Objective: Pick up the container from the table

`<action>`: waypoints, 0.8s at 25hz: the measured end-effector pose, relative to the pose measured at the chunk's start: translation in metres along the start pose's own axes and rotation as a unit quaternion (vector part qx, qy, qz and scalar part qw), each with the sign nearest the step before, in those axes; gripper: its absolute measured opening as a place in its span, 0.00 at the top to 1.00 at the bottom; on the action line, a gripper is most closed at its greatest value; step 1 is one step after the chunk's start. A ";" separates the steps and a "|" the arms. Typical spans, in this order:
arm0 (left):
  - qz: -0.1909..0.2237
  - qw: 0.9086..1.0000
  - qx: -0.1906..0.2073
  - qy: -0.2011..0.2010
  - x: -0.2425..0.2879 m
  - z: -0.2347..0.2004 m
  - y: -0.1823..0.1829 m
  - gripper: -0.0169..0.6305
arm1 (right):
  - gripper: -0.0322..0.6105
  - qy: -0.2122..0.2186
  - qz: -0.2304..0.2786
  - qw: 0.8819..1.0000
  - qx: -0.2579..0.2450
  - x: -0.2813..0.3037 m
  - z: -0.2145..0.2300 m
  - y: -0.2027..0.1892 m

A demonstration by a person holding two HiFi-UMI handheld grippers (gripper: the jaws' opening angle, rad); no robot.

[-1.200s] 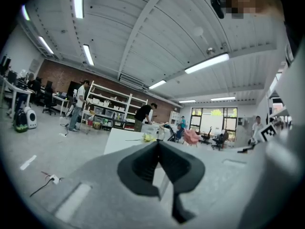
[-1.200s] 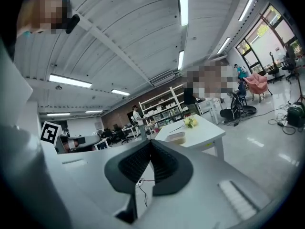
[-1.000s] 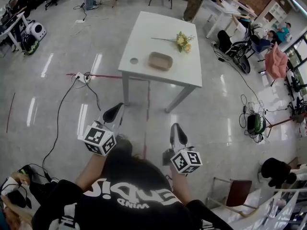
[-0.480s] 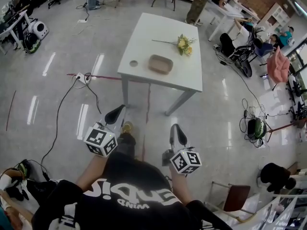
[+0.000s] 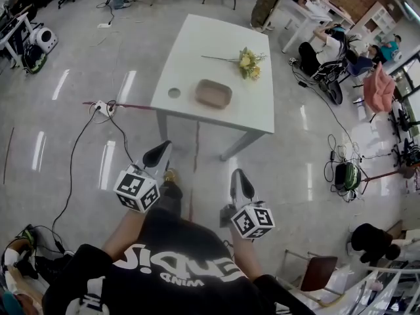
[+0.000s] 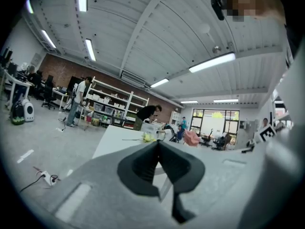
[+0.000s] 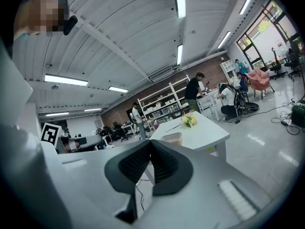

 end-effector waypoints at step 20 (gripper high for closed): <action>-0.037 0.997 0.002 -0.071 0.198 -0.137 0.066 0.97 | 0.95 -0.054 0.012 0.998 0.005 0.211 0.036 0.078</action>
Point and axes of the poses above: the fingertips, and each gripper's own axes: x forward along the fingers, z to its right, y out of its top, the point moved 6 cm from there along -x, backward along the fingers, and after that the axes turned 1 degree about z, right-handed, at the moved point
